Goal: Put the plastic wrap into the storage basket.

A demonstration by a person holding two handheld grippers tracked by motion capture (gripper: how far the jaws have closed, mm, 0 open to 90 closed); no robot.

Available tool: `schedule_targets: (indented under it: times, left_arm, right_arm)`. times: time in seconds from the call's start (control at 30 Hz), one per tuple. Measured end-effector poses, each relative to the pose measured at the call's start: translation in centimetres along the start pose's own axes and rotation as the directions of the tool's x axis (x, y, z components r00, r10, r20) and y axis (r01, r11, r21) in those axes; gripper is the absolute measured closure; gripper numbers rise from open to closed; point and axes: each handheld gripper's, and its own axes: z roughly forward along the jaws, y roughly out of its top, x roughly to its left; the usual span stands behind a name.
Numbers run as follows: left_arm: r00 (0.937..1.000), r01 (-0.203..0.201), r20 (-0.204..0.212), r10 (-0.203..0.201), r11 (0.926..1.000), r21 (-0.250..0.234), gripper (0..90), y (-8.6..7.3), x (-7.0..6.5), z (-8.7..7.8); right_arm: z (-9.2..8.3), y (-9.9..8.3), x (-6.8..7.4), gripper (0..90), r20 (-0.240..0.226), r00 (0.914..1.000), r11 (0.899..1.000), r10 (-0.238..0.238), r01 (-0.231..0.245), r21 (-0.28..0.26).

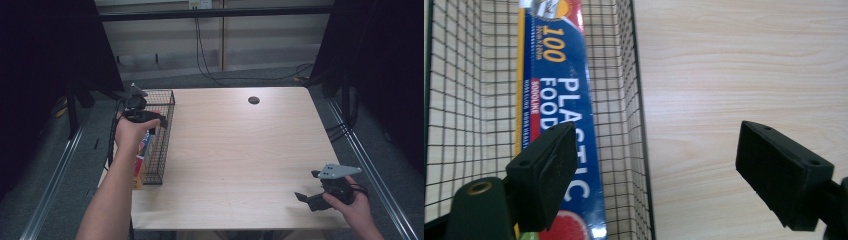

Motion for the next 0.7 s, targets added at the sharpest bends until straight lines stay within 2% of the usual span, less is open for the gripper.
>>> schedule_targets:
  times: [0.37,0.47,0.7]
  left_arm:
    - [0.9963,-0.052,0.067,0.053,0.9984,-0.023,15.3,-0.4,-2.4,0.0]
    - [0.9935,-0.063,0.093,0.066,0.9974,-0.034,15.2,-0.5,-3.0,-0.1]
    - [0.9865,-0.104,0.123,0.108,0.9938,-0.038,15.3,-1.0,-4.1,0.0]
  right_arm:
    - [-0.1,0.1,0.0,2.4,0.003,1.0000,1.000,-0.004,0.004,-0.001]
    - [-0.1,0.1,0.0,2.4,0.002,1.0000,1.000,-0.005,0.005,-0.001]
    - [0.1,0.1,0.0,2.4,-0.002,1.0000,1.000,-0.001,0.001,0.000]
